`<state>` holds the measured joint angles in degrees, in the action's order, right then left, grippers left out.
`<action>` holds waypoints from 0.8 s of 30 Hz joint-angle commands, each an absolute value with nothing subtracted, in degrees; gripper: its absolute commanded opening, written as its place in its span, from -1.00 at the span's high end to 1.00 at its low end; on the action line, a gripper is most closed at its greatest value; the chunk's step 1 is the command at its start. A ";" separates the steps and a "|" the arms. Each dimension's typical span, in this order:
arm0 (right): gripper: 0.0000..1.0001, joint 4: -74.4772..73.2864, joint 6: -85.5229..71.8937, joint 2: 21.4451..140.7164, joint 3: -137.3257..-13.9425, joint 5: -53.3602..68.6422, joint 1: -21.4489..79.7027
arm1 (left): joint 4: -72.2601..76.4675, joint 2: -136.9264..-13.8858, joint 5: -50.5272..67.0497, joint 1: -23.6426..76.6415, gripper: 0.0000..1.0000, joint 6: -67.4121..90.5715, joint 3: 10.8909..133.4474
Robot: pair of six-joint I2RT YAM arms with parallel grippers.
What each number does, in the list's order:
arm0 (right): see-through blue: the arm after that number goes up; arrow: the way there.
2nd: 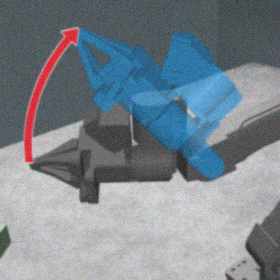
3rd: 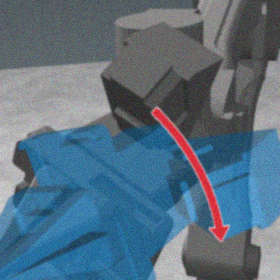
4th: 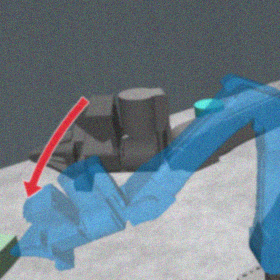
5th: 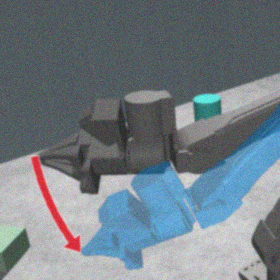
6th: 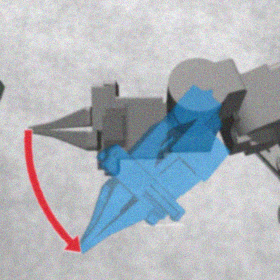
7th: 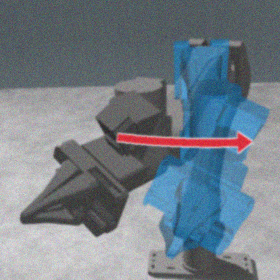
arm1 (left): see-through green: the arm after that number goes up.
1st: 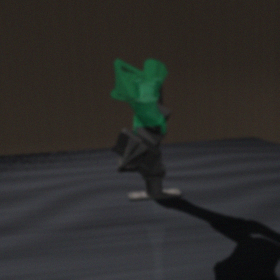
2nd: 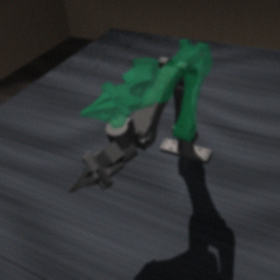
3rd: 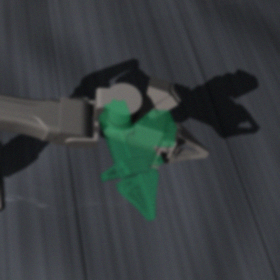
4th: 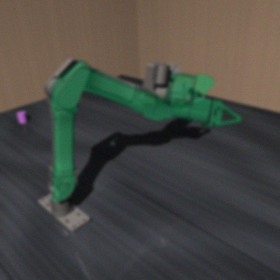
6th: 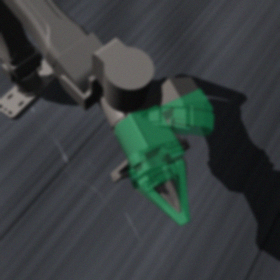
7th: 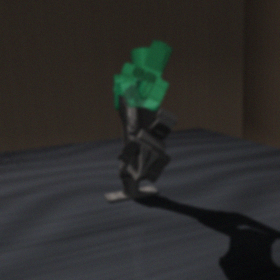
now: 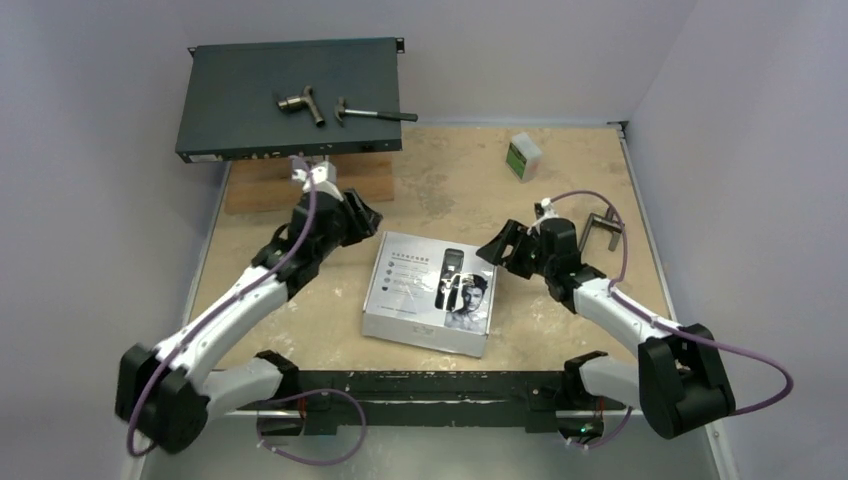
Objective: Sort the hair-cutting tools
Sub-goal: Adjust the storage box at the center of the board.
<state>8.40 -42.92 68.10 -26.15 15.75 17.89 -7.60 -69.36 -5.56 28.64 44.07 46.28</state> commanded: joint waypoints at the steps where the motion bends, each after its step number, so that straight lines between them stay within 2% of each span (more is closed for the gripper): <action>1: -0.42 4.94 -39.10 65.69 -34.90 13.06 18.14 | -17.65 -52.61 -13.04 28.91 0.02 41.99 45.32; 4: -0.38 6.90 -37.36 68.43 -37.98 12.85 18.24 | -25.32 -40.57 -10.95 29.36 0.18 43.06 39.78; 13: -0.13 8.67 -32.68 84.91 -49.45 14.86 18.21 | -32.27 -20.45 14.36 31.47 0.56 51.82 22.63; 17: -0.07 11.53 -32.71 91.08 -52.61 16.57 18.35 | -32.16 -20.00 20.19 32.68 0.71 51.11 21.08; 24: -0.03 9.08 -30.86 101.94 -63.73 21.57 21.13 | -21.63 -27.66 24.71 37.81 1.00 54.43 16.25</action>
